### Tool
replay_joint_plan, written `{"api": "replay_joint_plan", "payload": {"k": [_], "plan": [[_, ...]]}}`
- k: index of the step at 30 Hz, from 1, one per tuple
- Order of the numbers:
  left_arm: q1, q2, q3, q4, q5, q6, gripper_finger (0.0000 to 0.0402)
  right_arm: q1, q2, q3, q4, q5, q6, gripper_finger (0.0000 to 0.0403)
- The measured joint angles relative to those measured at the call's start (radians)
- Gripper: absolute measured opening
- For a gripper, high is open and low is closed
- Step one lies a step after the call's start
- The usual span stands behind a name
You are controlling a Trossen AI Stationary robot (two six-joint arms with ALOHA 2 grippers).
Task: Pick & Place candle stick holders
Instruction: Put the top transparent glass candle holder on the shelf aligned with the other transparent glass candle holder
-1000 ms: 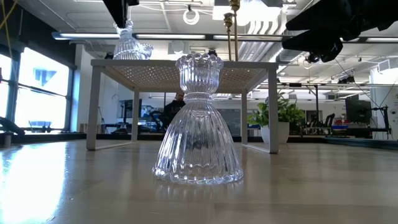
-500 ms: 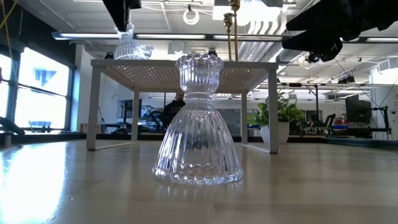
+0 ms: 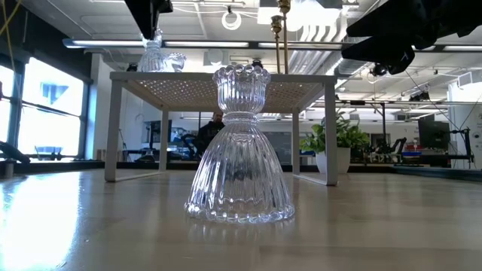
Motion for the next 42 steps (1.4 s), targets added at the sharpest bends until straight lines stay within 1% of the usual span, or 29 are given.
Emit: {"api": "replay_joint_plan", "payload": {"k": [11,18,25,28,32,37,42], "plan": [[0.0,0.0,-0.001,0.01,0.006,-0.003,0.0051,0.0,0.0,0.0,0.0,-0.001,0.0,0.0246],[0.0,0.0,-0.001,0.071,0.027,0.008,0.0052,0.0,0.0,0.0,0.0,-0.001,0.0,0.0246],[0.0,0.0,-0.001,0.075,0.028,-0.001,0.0054,0.0,0.0,0.0,0.0,-0.001,0.0,0.0246],[0.0,0.0,-0.001,0.084,0.04,-0.023,0.0067,0.0,0.0,0.0,0.001,-0.001,-0.001,0.0246],[0.0,0.0,-0.001,0.085,0.018,-0.023,0.01,0.0,0.0,0.0,0.0,-0.001,-0.001,0.0246],[0.0,0.0,-0.001,0.114,0.014,-0.023,0.0137,0.0,0.0,0.0,0.0,-0.001,-0.001,0.0246],[0.0,0.001,-0.001,0.136,0.019,-0.023,0.0152,0.0,0.0,0.0,0.0,-0.001,-0.001,0.0246]]}}
